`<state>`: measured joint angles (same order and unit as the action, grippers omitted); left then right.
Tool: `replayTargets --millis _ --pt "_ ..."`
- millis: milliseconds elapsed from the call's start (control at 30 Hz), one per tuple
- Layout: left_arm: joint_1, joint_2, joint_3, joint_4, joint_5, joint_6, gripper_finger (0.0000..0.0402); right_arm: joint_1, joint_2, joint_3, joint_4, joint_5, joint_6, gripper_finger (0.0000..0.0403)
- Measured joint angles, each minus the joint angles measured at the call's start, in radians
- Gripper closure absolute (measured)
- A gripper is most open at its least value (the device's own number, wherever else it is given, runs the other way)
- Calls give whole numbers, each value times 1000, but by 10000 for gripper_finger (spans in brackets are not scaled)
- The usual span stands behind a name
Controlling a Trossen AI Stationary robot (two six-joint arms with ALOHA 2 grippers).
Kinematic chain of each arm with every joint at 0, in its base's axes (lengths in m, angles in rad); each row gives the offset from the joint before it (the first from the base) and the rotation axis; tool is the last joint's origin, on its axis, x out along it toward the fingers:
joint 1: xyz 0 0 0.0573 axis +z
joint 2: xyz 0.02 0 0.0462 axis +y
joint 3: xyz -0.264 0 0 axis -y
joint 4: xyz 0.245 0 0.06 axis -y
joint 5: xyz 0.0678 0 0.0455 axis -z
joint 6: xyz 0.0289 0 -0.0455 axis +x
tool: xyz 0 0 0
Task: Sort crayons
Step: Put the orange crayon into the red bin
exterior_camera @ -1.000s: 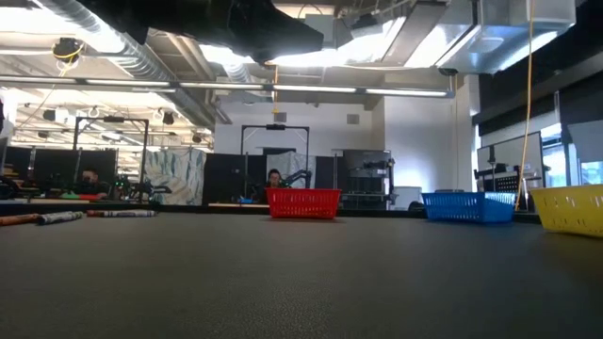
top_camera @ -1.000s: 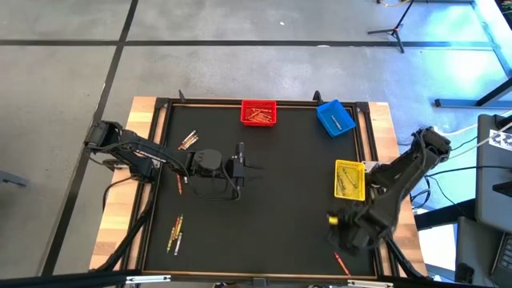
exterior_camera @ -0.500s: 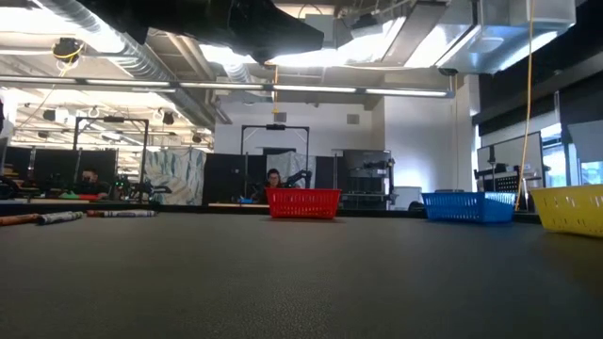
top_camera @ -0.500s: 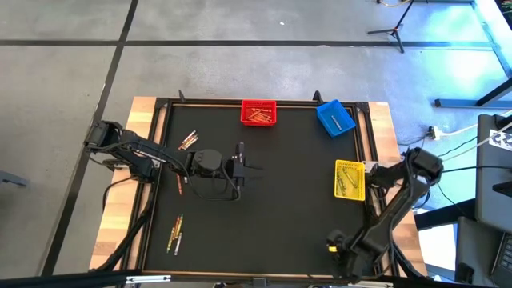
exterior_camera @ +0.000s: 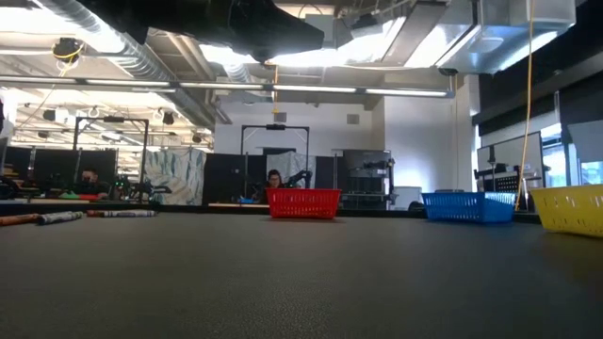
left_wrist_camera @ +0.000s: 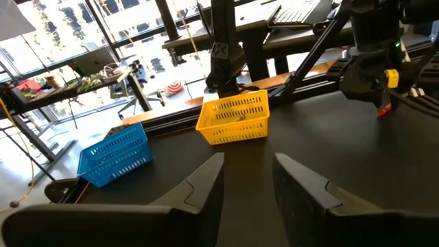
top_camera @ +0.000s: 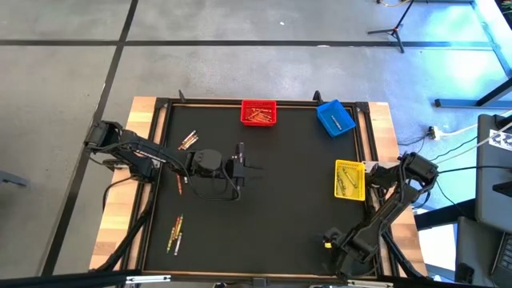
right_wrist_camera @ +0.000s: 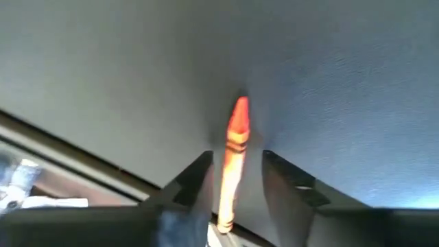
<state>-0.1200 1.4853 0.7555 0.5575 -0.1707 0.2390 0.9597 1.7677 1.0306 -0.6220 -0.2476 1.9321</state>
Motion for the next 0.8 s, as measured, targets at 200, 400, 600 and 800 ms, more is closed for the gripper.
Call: replayTargets --millis 200,400,600,800 --pt "0 0 0 1 0 0 287 1 4 0 -32 14 -52 376" --pt "0 0 0 1 0 0 287 0 33 5 -36 27 -102 387" --pt "0 0 0 1 0 0 287 0 43 4 -31 37 -119 336" --pt "-1 0 0 1 0 0 287 -6 45 3 -34 17 -141 312"
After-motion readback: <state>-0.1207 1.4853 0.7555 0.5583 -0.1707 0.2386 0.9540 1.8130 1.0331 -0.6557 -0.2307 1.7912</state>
